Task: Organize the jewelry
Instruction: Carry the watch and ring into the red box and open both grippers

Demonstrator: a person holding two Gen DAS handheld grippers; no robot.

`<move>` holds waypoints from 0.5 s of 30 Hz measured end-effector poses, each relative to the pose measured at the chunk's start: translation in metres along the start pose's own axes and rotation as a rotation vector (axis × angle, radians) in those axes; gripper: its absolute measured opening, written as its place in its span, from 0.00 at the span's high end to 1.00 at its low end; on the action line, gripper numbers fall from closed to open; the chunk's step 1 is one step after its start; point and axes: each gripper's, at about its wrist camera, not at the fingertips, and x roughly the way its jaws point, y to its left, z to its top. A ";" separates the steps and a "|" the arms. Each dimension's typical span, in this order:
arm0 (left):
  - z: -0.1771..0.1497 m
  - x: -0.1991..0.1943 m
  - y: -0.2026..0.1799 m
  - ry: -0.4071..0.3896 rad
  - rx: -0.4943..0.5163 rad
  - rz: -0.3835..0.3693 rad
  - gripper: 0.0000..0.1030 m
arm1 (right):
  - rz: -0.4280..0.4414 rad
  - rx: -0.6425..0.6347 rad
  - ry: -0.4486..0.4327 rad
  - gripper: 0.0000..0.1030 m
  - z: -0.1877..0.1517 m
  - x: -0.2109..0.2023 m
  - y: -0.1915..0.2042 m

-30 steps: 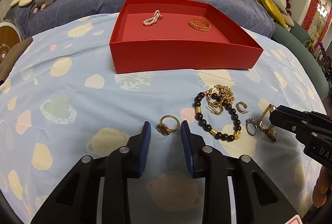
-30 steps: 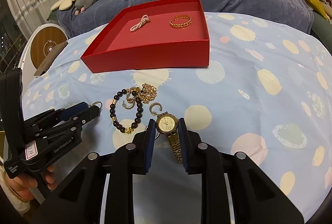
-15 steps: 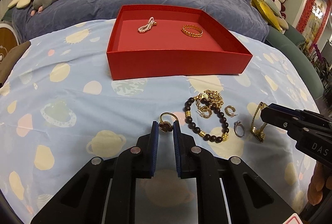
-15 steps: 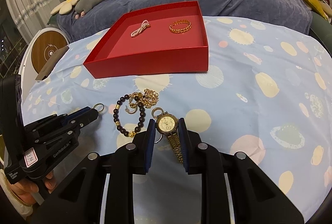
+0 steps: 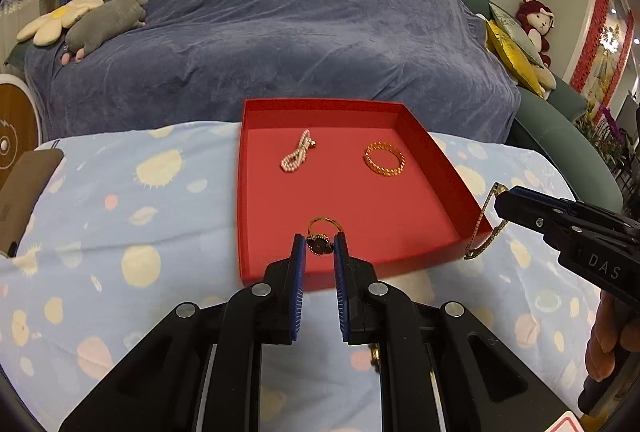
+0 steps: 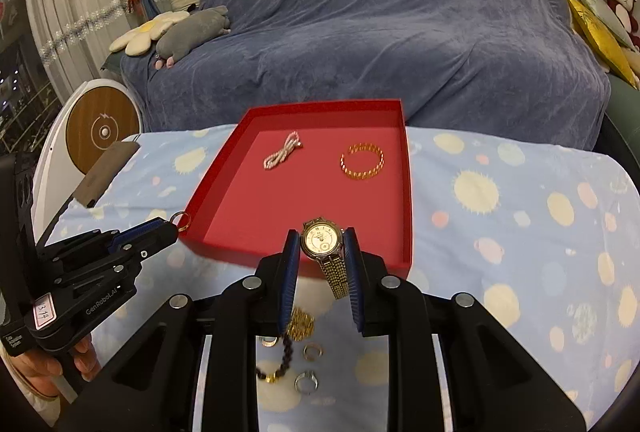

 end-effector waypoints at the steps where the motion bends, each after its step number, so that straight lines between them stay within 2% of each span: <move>1: 0.007 0.007 0.001 0.000 0.001 -0.003 0.89 | 0.000 0.013 -0.001 0.79 0.007 0.009 -0.003; 5: 0.028 0.041 0.008 -0.004 0.002 0.028 0.89 | -0.015 0.029 0.014 0.79 0.020 0.050 -0.011; 10: 0.034 0.076 0.015 0.014 -0.008 0.033 0.89 | -0.025 0.040 0.058 0.79 0.020 0.093 -0.018; 15: 0.035 0.095 0.021 0.037 -0.028 0.061 0.85 | -0.026 0.056 0.030 0.77 0.022 0.103 -0.021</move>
